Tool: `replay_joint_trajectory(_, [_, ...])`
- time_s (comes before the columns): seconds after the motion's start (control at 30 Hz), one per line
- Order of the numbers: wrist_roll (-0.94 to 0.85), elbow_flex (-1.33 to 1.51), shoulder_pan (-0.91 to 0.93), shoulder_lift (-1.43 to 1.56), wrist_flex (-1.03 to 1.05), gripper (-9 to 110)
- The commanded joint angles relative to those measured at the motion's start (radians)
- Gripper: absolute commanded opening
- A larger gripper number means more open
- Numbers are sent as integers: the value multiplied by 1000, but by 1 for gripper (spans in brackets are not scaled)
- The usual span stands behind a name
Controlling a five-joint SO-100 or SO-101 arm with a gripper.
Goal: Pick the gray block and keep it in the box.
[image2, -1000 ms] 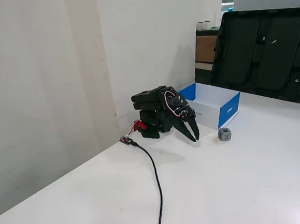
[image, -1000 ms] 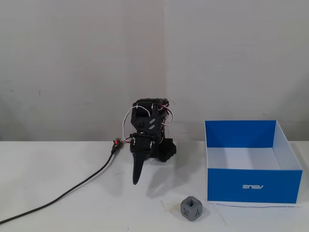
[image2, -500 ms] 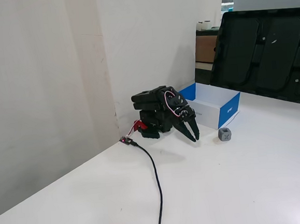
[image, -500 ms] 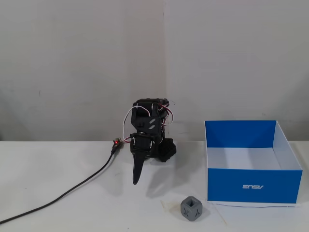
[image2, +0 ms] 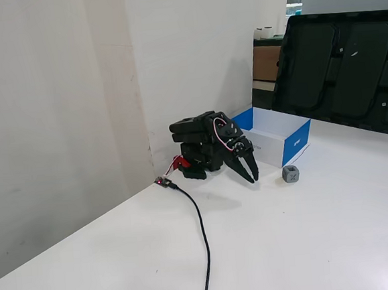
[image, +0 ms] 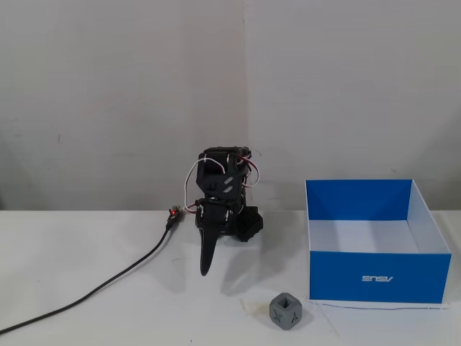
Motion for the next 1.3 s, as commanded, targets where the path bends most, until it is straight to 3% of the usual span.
replay_joint_trajectory(0.0, [52,-41,-29,115,32,0])
replay_joint_trajectory(0.57, [291,-396,-255,-425,-21,0])
replay_joint_trajectory(0.9, [334,-523,-328,-756,-104,1])
replay_joint_trajectory(1.27, [374,-683,-417,-1057,-135,19])
